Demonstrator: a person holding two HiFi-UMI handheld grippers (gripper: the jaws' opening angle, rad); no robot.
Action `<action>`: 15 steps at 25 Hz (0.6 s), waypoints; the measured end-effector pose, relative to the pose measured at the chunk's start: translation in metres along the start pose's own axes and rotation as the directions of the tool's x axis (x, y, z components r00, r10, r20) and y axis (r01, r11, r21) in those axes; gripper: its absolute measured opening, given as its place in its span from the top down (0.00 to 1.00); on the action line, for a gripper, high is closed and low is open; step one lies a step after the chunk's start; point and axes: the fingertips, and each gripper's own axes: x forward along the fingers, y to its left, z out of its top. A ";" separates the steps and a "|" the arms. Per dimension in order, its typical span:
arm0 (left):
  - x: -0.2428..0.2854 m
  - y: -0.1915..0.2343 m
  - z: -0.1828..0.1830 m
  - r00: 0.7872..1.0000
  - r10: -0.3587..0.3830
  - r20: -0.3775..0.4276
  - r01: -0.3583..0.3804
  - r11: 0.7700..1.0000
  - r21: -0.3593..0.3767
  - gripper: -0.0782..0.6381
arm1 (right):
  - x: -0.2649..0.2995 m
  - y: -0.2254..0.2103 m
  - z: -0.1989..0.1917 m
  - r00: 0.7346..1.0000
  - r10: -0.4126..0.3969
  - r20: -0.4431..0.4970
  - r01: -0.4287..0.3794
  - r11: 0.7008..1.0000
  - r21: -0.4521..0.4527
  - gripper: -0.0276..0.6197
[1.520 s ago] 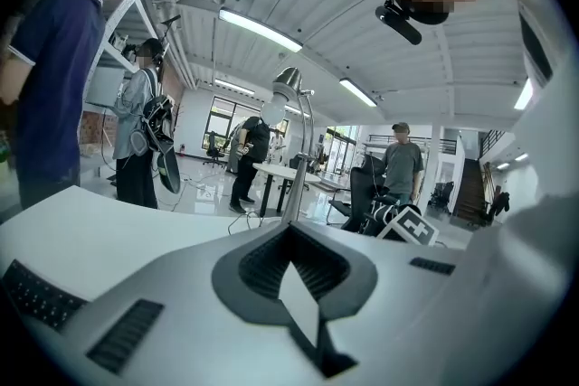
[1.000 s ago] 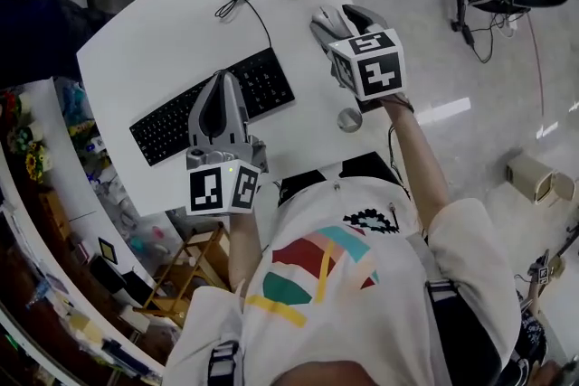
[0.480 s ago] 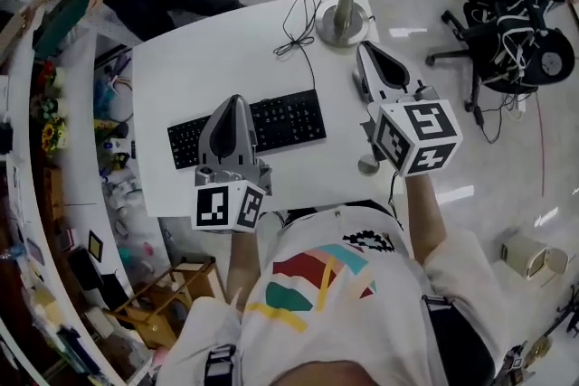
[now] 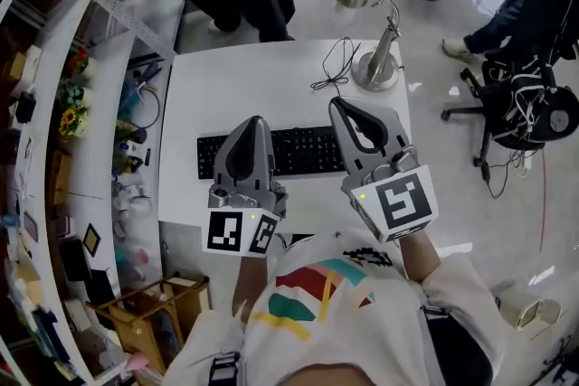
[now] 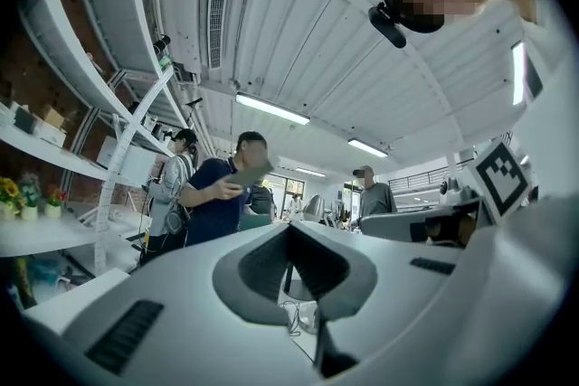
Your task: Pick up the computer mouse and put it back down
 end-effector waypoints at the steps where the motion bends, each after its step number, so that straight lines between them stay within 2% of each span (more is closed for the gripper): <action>1: -0.001 0.000 0.003 1.000 0.000 0.004 0.000 1.000 0.003 0.83 | 0.002 0.004 -0.001 1.000 0.007 -0.010 -0.007 1.000 0.001 0.94; 9: -0.005 0.013 0.017 1.000 0.013 0.026 -0.013 1.000 0.006 0.83 | 0.016 0.018 0.010 0.999 0.036 -0.004 -0.036 0.999 -0.018 0.94; 15: 0.005 0.007 0.016 0.999 -0.027 0.021 0.027 1.000 0.001 0.83 | 0.012 0.013 0.009 1.000 0.009 -0.001 -0.009 1.000 -0.027 0.94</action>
